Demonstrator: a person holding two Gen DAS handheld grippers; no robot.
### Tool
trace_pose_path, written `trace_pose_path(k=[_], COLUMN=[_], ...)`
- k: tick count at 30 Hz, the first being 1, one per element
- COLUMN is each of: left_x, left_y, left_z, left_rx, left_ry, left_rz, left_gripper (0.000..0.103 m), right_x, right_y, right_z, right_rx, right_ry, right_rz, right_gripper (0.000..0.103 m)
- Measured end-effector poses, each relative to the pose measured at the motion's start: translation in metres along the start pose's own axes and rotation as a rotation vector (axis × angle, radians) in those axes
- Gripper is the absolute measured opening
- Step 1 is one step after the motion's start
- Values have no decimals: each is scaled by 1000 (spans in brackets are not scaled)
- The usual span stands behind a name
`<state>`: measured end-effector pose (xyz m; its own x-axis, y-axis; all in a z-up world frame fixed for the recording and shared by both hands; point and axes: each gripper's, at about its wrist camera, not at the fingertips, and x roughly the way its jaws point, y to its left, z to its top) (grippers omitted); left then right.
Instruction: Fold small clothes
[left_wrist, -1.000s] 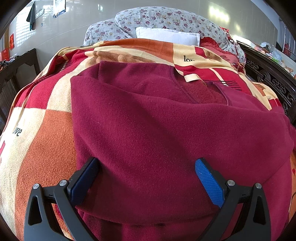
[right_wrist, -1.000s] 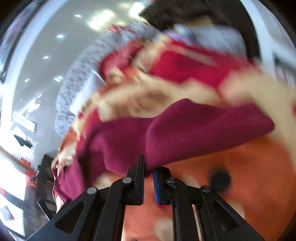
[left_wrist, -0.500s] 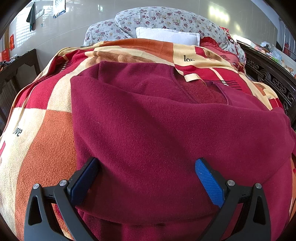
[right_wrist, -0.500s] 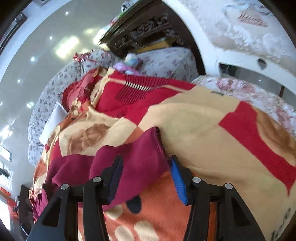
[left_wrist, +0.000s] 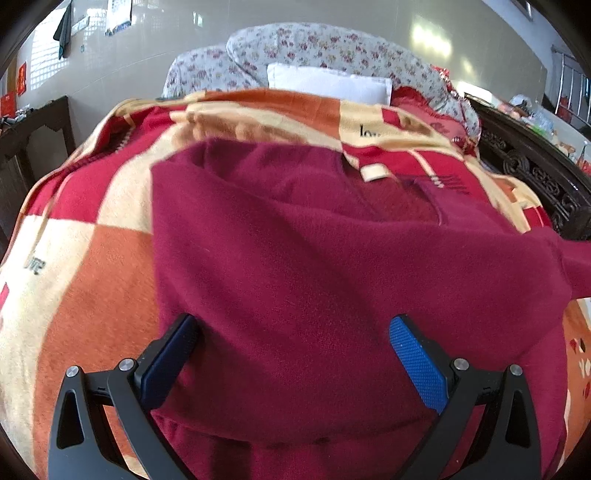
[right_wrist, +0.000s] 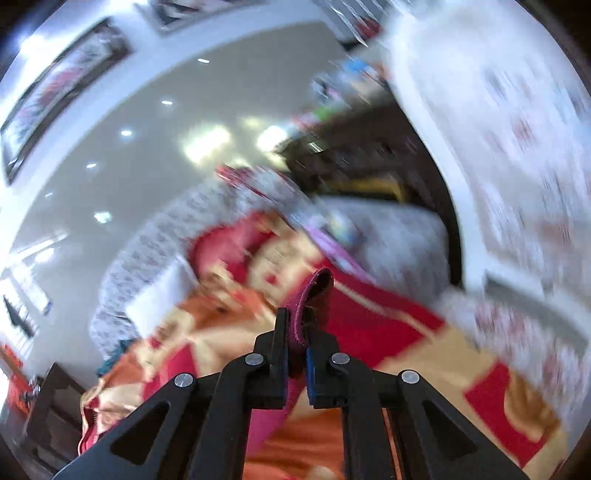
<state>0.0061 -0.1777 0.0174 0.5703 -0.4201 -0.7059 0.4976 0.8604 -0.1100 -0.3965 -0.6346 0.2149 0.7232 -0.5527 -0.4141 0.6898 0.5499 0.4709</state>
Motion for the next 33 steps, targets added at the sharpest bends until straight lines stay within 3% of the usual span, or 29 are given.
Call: trace_pose_path(k=[3,7,13,17,23,26,28,29,32,33], left_x=[-15,-34,-49,-52,-46,-44,-44,-43,-43,-44], left_y=[2,14,56,80,101,107,108,107,100,96], left_z=[4,11,23,28,29,27,26,26,25,25], left_rx=[30,29,-101,-173,-265,-300,-313,-313,-297,-286], left_ry=[-49,-102,-123,-137,-111,-106,-106,-107,-107,-106], left_rz=[23,35,7,4,-75,-112,-133,-137,-161,-175], left_gripper=[103,103,103,103,103,103,103,103,103,103], right_x=[-21,-30,0,51,125,156,167,171,150,139], right_y=[67,154,286,352,388,395,388,379,352,343], right_z=[23,20,-58,-152,-285,-347,-364,-363,-335,-325], right_rx=[-98,-205,-376,-454,-454,-464,-409,-357,-335,-336], right_ry=[-27,11,212,404,637,742,848,888,805,776], right_rz=[105,256,491,597,627,608,605,613,652,657], right_gripper=[8,8,8,8,8,14,31,33,48,58])
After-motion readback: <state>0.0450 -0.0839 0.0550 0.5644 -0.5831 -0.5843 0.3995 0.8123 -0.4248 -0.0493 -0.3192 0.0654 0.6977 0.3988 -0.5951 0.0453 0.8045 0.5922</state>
